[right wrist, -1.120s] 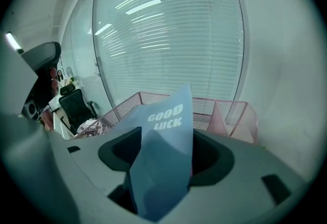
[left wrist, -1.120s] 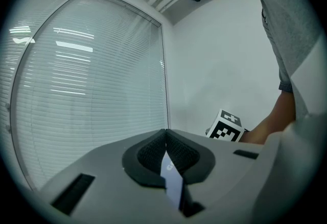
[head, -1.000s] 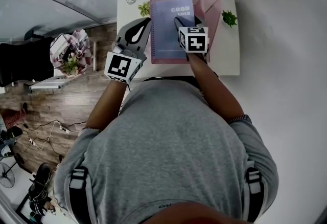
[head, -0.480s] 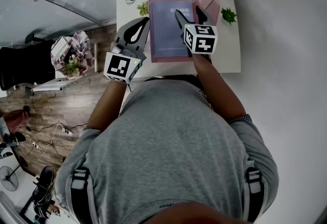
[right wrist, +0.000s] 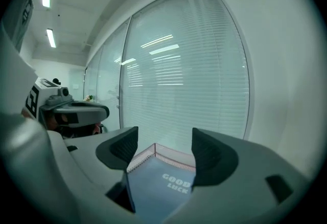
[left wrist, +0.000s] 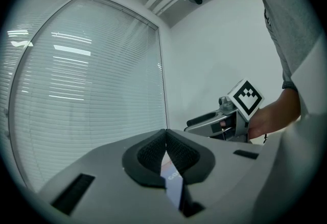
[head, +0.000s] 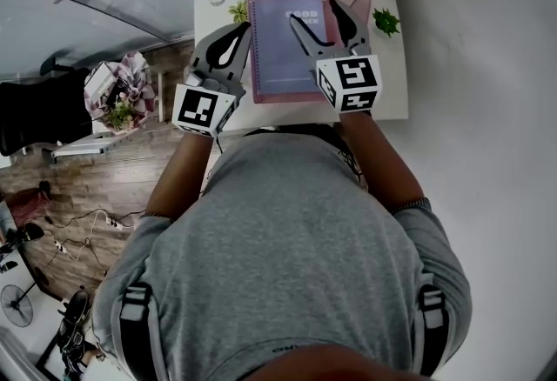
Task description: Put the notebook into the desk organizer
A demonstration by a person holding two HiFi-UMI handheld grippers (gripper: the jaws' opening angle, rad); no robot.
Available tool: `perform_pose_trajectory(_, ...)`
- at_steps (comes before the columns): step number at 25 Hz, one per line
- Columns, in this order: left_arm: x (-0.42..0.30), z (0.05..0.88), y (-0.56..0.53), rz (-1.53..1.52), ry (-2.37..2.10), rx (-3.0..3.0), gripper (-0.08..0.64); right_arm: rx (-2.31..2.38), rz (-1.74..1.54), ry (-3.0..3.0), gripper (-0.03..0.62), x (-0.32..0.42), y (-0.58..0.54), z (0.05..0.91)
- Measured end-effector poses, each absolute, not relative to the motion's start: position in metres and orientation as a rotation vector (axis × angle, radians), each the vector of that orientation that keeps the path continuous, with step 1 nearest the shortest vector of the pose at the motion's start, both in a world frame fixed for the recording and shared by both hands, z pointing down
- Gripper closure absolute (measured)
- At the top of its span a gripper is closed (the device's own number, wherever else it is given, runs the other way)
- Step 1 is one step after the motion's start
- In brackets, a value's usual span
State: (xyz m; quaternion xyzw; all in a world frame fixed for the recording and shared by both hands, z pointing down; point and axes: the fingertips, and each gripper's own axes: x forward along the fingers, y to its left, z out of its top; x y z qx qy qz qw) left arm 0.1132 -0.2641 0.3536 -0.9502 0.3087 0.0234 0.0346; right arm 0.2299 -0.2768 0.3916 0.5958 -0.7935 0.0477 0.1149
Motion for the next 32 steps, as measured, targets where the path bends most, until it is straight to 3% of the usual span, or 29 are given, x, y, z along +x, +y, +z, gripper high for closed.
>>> perform_pose_trajectory(9, 0.116, 0.352, -0.254, 0.085, 0.924, -2.916, 0.54, 1.67, 0.165, -2.496, 0.255, 0.219, -0.247, 0.37)
perform_pose_trajectory(14, 0.12, 0.349, -0.242, 0.109, 0.91, -2.928, 0.54, 1.623, 0.084, -2.516, 0.36, 0.219, -0.229, 0.369)
perform_pose_trajectory(18, 0.126, 0.349, -0.235, 0.107, 0.887, -2.935, 0.54, 1.606, 0.066, -2.52, 0.39, 0.218, -0.218, 0.374)
perform_pose_trajectory(23, 0.129, 0.354, -0.227, 0.103, 0.871, -2.945, 0.54, 1.586, 0.055, -2.556, 0.484, 0.215, -0.206, 0.379)
perform_pose_trajectory(26, 0.127, 0.357, -0.222, 0.1, 0.869, -2.959, 0.54, 1.576, 0.054, -2.579, 0.499, 0.211, -0.2, 0.379)
perform_pose_trajectory(29, 0.127, 0.361, -0.219, 0.087, 0.858, -2.97, 0.54, 1.583, 0.034, -2.573, 0.586, 0.212, -0.194, 0.381)
perform_pose_trajectory(32, 0.128, 0.364, -0.218, 0.087, 0.855, -2.976, 0.54, 1.588, 0.014, -2.559, 0.586, 0.213, -0.192, 0.387)
